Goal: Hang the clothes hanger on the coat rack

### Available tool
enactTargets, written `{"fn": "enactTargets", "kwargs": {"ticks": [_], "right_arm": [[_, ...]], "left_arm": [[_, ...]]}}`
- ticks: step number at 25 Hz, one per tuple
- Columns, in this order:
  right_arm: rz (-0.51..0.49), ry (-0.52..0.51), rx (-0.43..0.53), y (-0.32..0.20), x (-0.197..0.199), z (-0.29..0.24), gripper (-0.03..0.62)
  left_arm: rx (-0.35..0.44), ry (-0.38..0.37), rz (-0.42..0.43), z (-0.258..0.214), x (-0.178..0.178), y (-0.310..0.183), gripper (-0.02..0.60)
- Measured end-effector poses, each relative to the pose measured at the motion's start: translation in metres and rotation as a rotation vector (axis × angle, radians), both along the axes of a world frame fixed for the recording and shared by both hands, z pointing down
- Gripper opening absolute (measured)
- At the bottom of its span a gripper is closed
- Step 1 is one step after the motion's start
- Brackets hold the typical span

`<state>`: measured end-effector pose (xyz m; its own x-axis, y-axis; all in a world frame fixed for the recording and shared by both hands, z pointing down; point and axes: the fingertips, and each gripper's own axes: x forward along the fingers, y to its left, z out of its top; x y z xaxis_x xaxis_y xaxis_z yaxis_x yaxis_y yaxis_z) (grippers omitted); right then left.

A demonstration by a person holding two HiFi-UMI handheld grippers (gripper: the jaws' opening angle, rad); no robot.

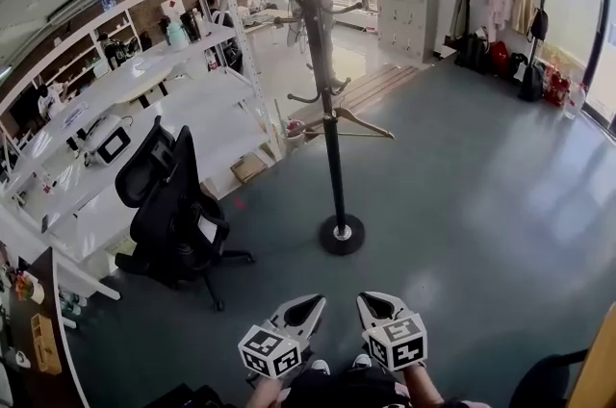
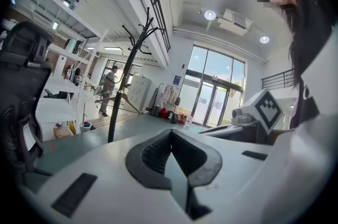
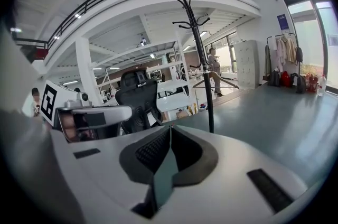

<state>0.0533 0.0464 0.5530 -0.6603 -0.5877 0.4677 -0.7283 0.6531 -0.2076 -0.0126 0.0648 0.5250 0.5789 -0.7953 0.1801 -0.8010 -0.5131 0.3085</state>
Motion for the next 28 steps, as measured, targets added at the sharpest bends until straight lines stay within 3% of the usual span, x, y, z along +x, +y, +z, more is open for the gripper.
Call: {"fn": "enactTargets", "kwargs": {"ticks": [18, 28], "right_arm": [[0.034, 0.051, 0.003, 0.015, -0.021, 0.001, 0.015], [0.069, 0.064, -0.001, 0.023, -0.014, 0.004, 0.015]], "left_arm": [[0.018, 0.029, 0.039, -0.003, -0.027, 0.003, 0.0], [0.013, 0.04, 0.084, -0.001, -0.017, 0.011, 0.0]]}}
